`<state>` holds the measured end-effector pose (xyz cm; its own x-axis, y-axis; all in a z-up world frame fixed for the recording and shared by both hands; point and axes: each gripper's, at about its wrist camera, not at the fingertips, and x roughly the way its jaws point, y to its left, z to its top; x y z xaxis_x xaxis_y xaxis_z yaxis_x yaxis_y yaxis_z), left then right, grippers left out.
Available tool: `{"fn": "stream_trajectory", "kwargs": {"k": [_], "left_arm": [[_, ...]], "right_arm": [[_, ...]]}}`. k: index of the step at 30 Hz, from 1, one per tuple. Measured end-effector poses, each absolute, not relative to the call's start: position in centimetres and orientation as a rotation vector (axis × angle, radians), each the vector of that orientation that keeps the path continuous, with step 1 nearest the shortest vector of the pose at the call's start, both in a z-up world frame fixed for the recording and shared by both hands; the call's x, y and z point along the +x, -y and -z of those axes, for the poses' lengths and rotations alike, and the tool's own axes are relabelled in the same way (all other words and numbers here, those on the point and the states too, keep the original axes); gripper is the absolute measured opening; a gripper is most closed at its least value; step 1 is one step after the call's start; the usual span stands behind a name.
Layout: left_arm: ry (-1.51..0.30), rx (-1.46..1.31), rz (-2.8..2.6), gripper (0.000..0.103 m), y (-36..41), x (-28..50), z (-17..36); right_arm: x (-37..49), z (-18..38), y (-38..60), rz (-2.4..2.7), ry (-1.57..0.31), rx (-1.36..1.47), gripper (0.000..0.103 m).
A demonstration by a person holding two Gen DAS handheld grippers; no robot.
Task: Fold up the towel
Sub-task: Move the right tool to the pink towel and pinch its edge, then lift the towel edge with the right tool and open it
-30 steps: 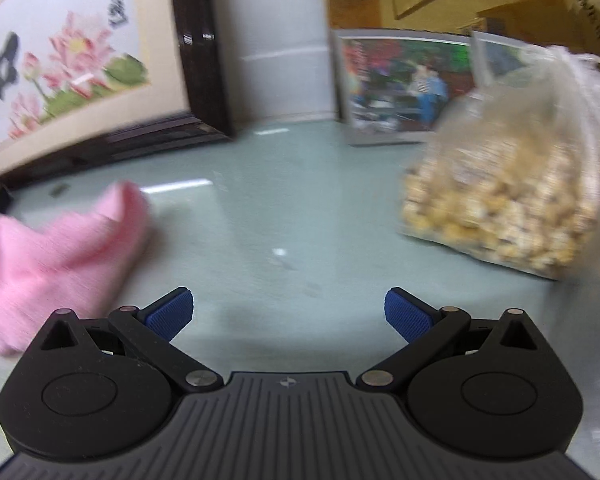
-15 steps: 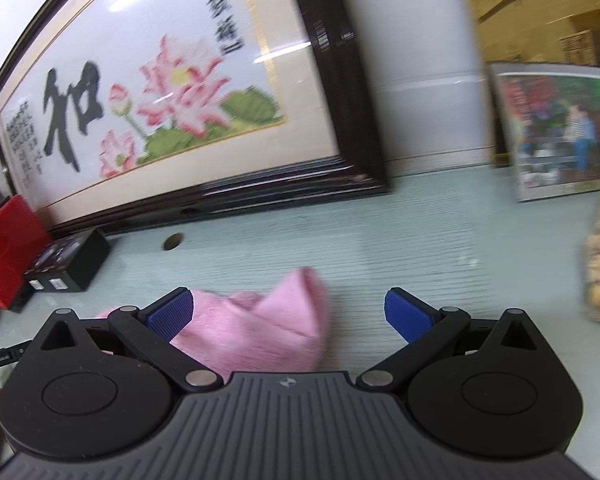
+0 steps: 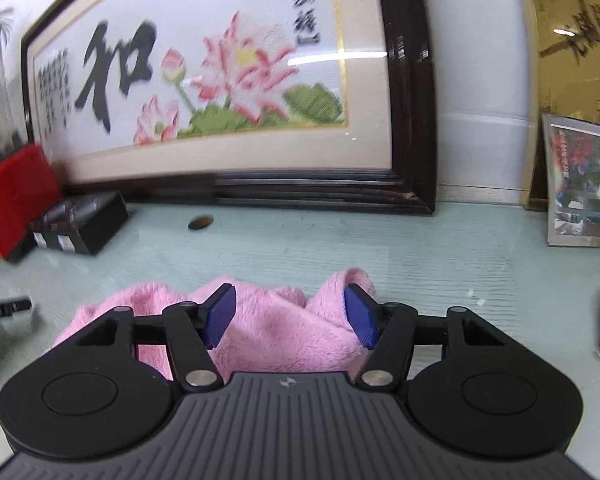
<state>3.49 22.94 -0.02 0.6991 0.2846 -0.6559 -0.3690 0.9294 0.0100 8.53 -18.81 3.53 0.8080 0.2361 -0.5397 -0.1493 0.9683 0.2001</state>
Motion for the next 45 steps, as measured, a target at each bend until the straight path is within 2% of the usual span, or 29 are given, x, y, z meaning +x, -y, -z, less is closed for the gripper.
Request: {"fn": "stream_trajectory", "kwargs": {"k": [6,12,15,17,19,22,26,36,42,45], "left_arm": [[-0.709,-0.126,-0.366,0.103,-22.9,3.5,0.0],[-0.709,-0.126,-0.366,0.103,-22.9,3.5,0.0],[-0.709,-0.126,-0.366,0.103,-22.9,3.5,0.0],[-0.708,-0.126,-0.366,0.103,-22.9,3.5,0.0],[-0.708,-0.126,-0.366,0.103,-22.9,3.5,0.0],[-0.708,-0.126,-0.366,0.103,-22.9,3.5,0.0],[-0.708,-0.127,-0.367,0.103,-22.9,3.5,0.0],[-0.708,-0.128,-0.368,0.103,-22.9,3.5,0.0],[-0.707,-0.128,-0.368,0.103,-22.9,3.5,0.0],[-0.707,-0.128,-0.366,0.103,-22.9,3.4,0.0]], "right_arm": [[9.4,-3.6,17.3,-0.299,-0.606,0.089,0.07],[11.7,-1.9,14.9,-0.31,-0.726,0.019,0.067],[11.3,-1.3,14.2,-0.327,-0.751,-0.009,0.055],[10.8,-1.1,14.0,-0.321,-0.751,-0.028,0.04],[10.4,-1.0,13.9,-0.304,-0.746,-0.029,0.033],[10.4,-1.0,14.5,-0.301,-0.75,0.016,0.018],[10.1,-1.2,15.9,-0.329,-0.736,0.109,0.011],[4.9,-4.3,20.2,-0.485,-0.525,0.317,0.01],[-2.3,-5.4,22.2,-0.649,-0.368,0.292,0.01],[-6.2,-5.3,23.3,-0.7,-0.364,0.252,0.011]]}}
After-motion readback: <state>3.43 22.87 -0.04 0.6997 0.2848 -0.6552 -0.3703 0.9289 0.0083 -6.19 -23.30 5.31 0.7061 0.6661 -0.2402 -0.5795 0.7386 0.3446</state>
